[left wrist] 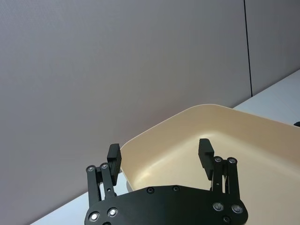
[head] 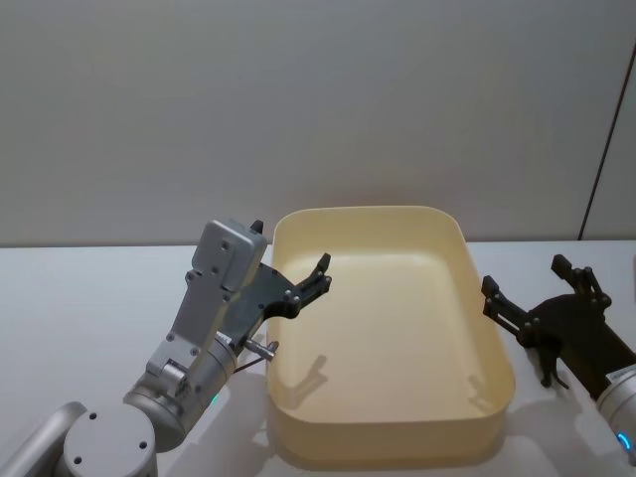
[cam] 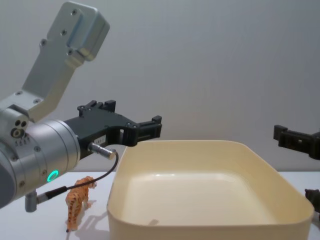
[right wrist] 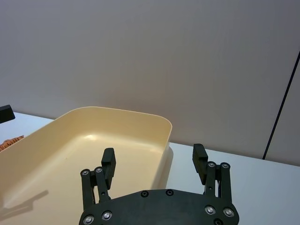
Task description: Pick up the toy alternately with two hands and place it into the central storage box.
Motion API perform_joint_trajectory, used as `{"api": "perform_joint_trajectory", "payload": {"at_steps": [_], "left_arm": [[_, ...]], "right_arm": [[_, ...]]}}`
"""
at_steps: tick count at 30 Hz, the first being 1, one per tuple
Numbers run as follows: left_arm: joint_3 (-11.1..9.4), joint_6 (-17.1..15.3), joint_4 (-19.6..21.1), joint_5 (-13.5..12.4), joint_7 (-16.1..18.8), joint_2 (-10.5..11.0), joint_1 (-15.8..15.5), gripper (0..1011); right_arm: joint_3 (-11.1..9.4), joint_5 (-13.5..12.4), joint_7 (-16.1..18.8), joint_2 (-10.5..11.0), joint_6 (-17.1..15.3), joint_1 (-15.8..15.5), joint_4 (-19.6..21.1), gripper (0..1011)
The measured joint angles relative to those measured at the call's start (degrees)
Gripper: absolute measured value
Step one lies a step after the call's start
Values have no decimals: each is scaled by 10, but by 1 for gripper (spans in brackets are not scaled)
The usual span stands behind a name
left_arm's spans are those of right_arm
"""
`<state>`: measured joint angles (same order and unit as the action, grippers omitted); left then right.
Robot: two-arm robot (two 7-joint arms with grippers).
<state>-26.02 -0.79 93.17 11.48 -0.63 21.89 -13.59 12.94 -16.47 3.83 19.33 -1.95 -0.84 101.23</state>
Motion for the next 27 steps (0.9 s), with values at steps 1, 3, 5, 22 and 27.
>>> {"api": "perform_joint_trajectory", "payload": {"at_steps": [1, 3, 5, 22, 27], "left_arm": [[0, 0, 0, 0, 0, 0, 0, 1001], [0, 0, 0, 0, 0, 0, 0, 1001], [0, 0, 0, 0, 0, 0, 0, 1001], [0, 0, 0, 0, 0, 0, 0, 1001], [0, 0, 0, 0, 0, 0, 0, 1001]], "right_arm": [[0, 0, 0, 0, 0, 0, 0, 1001], [0, 0, 0, 0, 0, 0, 0, 1001], [0, 0, 0, 0, 0, 0, 0, 1001], [0, 0, 0, 0, 0, 0, 0, 1001], [0, 0, 0, 0, 0, 0, 0, 1001]]}}
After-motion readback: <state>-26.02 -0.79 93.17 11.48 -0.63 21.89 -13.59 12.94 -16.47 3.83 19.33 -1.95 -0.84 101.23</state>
